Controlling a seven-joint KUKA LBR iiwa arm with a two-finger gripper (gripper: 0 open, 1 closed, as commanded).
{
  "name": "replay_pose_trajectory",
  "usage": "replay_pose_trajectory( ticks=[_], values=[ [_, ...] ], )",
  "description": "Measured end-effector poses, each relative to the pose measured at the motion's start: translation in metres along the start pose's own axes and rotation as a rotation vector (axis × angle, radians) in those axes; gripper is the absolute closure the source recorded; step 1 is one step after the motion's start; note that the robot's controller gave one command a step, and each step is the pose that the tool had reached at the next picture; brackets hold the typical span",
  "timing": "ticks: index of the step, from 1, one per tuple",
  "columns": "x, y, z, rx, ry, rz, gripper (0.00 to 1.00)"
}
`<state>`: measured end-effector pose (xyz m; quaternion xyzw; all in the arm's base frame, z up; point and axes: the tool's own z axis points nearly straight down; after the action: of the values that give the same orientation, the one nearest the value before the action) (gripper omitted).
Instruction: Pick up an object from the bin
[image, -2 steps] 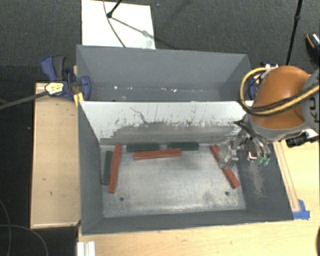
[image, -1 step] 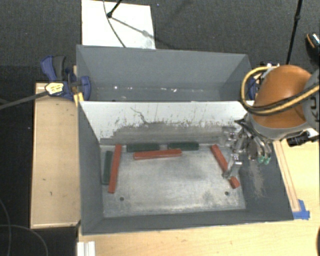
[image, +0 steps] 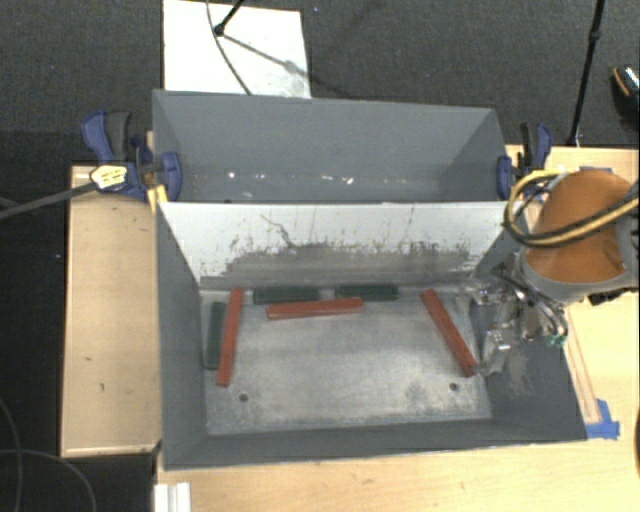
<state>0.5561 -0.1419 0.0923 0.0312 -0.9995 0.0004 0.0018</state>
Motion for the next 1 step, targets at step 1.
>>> replay_pose_trajectory(
  ticks=[1],
  values=[
    [-0.0138,0.0261,0.0224,-0.004,0.000,0.347,0.00]
  ],
)
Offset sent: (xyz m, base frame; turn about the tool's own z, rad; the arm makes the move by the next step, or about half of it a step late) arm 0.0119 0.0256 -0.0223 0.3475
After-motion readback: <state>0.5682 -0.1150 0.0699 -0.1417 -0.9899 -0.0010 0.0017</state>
